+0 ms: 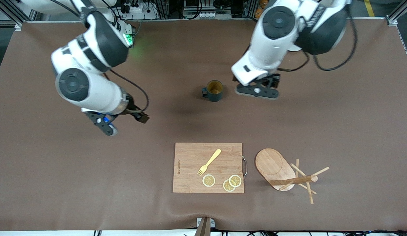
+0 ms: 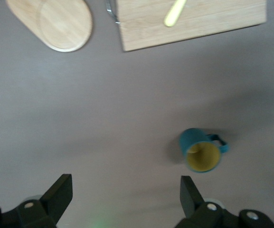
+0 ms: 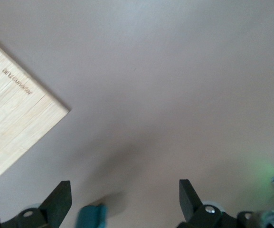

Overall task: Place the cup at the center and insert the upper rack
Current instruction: 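Release the mug and lift the right gripper while the left gripper approaches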

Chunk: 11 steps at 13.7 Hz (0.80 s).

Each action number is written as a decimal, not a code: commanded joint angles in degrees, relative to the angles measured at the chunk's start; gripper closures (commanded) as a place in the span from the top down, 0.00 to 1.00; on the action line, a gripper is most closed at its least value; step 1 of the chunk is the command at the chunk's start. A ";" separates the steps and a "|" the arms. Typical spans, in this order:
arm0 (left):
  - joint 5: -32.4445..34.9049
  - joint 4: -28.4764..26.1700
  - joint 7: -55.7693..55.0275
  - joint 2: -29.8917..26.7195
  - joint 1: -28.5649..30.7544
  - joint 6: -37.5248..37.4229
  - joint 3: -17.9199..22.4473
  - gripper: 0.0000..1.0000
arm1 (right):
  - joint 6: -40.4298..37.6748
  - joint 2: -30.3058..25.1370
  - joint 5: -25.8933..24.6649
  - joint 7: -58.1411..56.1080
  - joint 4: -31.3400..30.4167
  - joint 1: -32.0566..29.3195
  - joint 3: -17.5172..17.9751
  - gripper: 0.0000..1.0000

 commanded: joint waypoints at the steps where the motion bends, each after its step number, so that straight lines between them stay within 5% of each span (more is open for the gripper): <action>1: 1.16 0.55 -8.34 3.32 -6.02 2.96 0.40 1.00 | -2.79 -2.44 0.07 -11.63 -0.92 -4.40 0.46 1.00; 4: 6.23 0.64 -18.88 7.71 -14.80 3.92 0.23 1.00 | -4.55 -4.46 -0.20 -21.66 -0.84 -6.53 -1.72 1.00; 7: 7.32 0.55 -25.05 12.37 -21.31 4.98 0.40 1.00 | -4.82 -8.85 0.76 -33.24 -0.92 -0.56 -14.19 1.00; 11: 14.58 0.55 -40.05 18.70 -28.18 12.27 0.22 1.00 | -6.66 -12.10 0.07 -48.56 -1.01 2.07 -21.50 1.00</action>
